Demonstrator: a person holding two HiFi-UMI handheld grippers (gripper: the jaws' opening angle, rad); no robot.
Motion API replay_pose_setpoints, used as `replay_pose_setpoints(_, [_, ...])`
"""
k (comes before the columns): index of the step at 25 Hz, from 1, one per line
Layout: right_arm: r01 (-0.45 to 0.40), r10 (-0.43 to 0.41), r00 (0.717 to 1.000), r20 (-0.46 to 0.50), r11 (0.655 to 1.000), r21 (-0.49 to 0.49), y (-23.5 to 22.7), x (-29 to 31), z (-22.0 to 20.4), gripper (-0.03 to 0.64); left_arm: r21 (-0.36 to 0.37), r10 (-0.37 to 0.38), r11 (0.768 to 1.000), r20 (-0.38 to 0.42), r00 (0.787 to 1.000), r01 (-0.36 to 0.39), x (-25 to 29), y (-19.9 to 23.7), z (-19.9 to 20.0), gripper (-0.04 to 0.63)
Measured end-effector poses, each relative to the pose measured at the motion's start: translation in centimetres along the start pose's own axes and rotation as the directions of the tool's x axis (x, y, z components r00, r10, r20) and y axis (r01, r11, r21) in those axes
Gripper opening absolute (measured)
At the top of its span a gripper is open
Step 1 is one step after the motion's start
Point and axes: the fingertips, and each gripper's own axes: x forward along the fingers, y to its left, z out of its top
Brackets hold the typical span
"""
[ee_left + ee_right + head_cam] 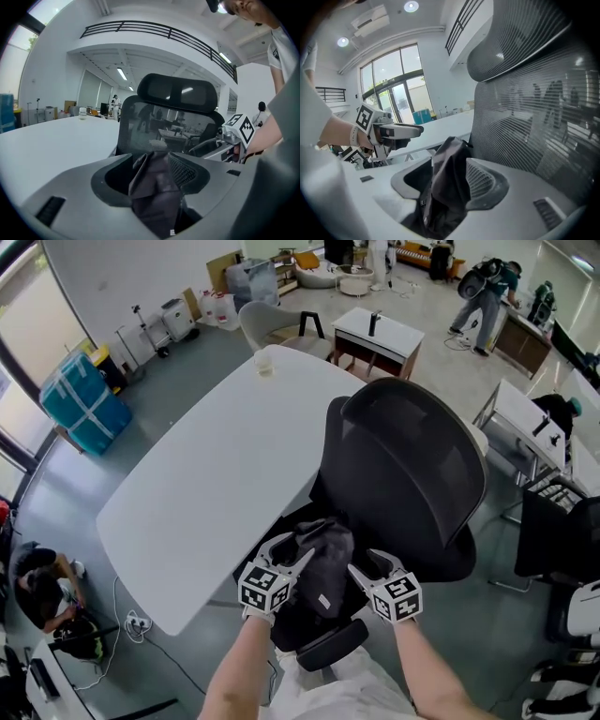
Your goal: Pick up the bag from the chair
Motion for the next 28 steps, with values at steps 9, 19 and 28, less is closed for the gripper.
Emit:
replay_pose_setpoints(9, [-0.008, 0.01, 1.0, -0.027, 0.998, 0.06, -0.7, 2.2, -0.9, 0.256, 0.114, -0.046, 0.991, -0.151, 0.987, 0.064, 5.6, 2.6, -2.4, 0.278])
replay_pose_setpoints(19, [-0.004, 0.013, 0.997, -0.081, 0.995, 0.101, -0.3, 4.7, -2.2, 0.264, 0.146, -0.116, 0.975, -0.3, 0.947, 0.165, 9.4, 3.1, -5.2, 0.305])
replay_pose_setpoints(28, [0.045, -0.035, 0.995, -0.092, 0.993, 0.109, -1.0, 5.1, -2.6, 0.153, 0.126, -0.156, 0.971, -0.316, 0.936, 0.204, 9.6, 2.0, -5.6, 0.186])
